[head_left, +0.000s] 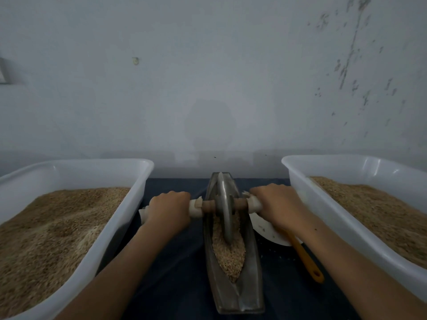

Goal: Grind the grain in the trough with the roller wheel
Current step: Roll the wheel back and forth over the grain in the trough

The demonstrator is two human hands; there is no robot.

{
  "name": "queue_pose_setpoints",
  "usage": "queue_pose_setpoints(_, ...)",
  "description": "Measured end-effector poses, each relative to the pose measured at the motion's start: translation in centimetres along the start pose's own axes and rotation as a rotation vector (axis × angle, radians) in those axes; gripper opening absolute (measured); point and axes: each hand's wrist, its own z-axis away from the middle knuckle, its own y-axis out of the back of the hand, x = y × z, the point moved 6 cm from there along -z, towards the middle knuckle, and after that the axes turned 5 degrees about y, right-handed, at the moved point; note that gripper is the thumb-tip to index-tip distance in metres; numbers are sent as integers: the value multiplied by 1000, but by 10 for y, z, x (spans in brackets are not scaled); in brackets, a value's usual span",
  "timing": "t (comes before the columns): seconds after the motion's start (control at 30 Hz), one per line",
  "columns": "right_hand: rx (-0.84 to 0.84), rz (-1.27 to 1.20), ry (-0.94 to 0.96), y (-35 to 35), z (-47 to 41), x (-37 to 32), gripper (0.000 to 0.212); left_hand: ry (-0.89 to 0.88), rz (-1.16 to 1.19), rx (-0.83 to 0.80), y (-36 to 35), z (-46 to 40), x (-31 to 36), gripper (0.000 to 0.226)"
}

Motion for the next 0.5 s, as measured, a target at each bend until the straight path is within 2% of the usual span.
queue_pose_setpoints(0.1, 128, 49, 5, -2, -3, -1, 16, -1, 20, 116, 1, 2, -1, 15)
queue_pose_setpoints(0.2, 115, 33, 4, -5, -3, 2, 15, -23, 19, 146, 3, 2, 1, 16)
queue_pose_setpoints(0.4, -96, -15, 44, 0, 1, -1, 9, -32, -34, -104, -2, 1, 0, 16)
queue_pose_setpoints(0.5, -222, -32, 62, 2, 6, -2, 18, -37, -44, -168, -3, 2, 0, 21)
